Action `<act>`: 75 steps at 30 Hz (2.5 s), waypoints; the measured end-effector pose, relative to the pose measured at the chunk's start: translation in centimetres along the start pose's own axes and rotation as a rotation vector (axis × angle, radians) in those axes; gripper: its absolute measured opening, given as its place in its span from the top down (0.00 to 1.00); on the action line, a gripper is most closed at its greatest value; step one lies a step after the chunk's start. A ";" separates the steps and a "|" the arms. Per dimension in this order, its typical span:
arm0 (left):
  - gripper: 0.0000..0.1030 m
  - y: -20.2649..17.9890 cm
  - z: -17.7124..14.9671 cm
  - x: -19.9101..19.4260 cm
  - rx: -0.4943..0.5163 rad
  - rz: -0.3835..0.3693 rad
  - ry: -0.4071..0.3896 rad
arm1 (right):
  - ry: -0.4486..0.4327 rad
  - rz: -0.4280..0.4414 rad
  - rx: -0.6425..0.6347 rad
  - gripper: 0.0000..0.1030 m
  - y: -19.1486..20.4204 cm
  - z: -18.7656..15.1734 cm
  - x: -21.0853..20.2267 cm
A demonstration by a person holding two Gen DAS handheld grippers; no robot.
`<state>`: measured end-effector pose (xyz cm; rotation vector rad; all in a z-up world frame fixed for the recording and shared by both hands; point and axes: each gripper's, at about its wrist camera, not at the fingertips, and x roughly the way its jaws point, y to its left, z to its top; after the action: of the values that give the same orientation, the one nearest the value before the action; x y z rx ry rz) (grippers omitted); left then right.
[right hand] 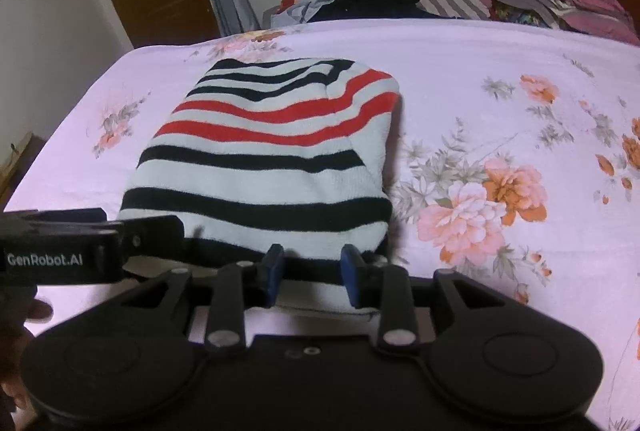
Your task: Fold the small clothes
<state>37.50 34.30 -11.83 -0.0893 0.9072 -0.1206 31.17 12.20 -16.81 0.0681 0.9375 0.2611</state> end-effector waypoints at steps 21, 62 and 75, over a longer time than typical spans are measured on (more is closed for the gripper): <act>0.00 -1.9 -1.0 -11.5 -0.047 0.150 -0.173 | -0.068 0.091 -0.045 0.20 -0.1 -0.2 -10.0; 0.00 -13.0 -19.2 -36.2 -0.072 0.274 -0.300 | -0.430 0.083 -0.076 0.00 -2.4 -14.1 -37.9; 0.00 -13.2 -18.3 -35.7 -0.076 0.259 -0.286 | -0.429 0.061 -0.077 0.00 -2.3 -14.2 -37.7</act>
<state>0.38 25.80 6.46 -0.0569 0.6305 0.1643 -1.05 -0.32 4.05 0.0784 0.4995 0.3236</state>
